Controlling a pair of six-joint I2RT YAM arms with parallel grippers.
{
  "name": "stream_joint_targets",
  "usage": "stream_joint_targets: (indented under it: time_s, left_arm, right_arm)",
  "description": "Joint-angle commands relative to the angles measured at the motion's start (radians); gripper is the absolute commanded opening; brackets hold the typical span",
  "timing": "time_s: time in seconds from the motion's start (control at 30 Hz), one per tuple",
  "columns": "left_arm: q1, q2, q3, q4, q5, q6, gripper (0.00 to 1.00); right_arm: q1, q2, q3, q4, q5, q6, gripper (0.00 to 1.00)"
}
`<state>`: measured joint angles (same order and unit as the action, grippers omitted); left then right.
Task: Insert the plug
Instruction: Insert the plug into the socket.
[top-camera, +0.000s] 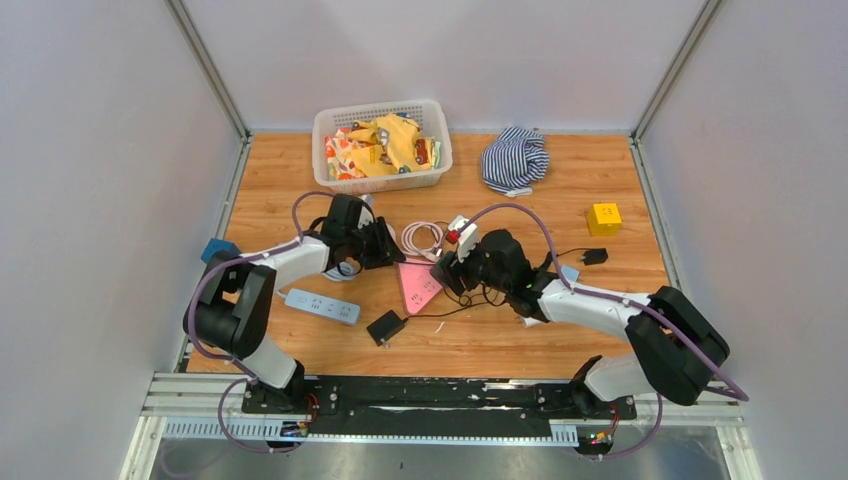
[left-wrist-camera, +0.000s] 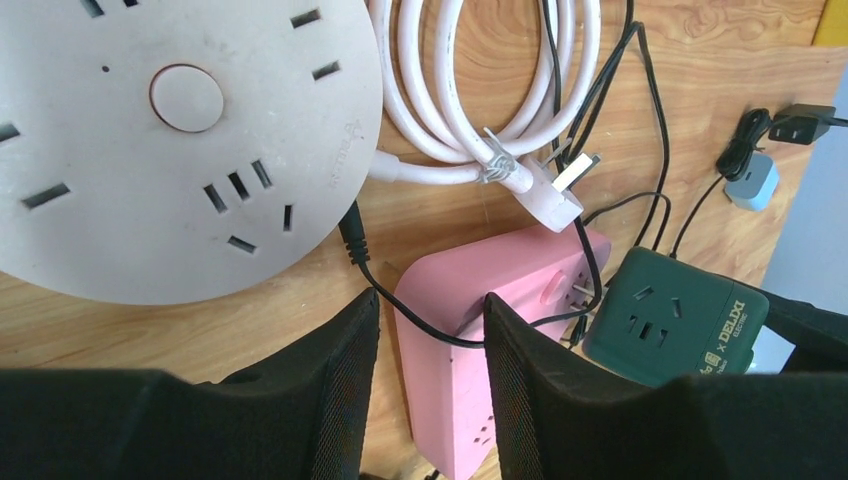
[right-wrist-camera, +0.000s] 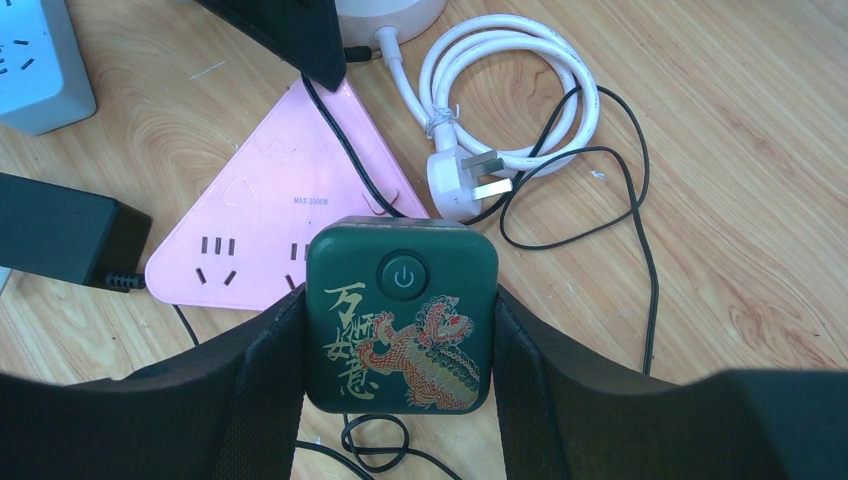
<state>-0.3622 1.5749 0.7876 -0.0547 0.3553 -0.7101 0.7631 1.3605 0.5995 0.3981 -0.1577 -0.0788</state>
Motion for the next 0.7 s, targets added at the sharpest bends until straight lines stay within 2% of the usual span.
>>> stream_joint_targets:
  time_s: [0.0,0.07,0.13,0.27,0.47,0.67]
  left_arm:
    - [0.002,0.033,0.016,0.011,-0.036,0.014,0.45]
    - [0.002,0.045,0.017,0.025,-0.028,0.003,0.42]
    - [0.002,0.053,0.020,0.033,-0.023,-0.006,0.34]
    - [0.003,0.043,0.031,0.017,-0.056,-0.005,0.23]
    - [0.003,0.009,0.072,-0.049,-0.161,0.035,0.14]
    - [0.003,0.002,0.093,-0.097,-0.253,0.055,0.12]
  right_arm:
    - [-0.009,0.006,0.014,-0.058,0.006,-0.032,0.00]
    - [-0.009,0.006,0.013,-0.058,0.005,-0.032,0.00]
    - [-0.008,0.007,0.013,-0.058,0.005,-0.030,0.00]
    - [-0.009,0.008,0.021,-0.079,0.000,-0.035,0.00]
    - [-0.010,0.013,0.041,-0.128,-0.015,-0.058,0.00]
    - [-0.009,0.060,0.100,-0.208,-0.032,-0.067,0.00]
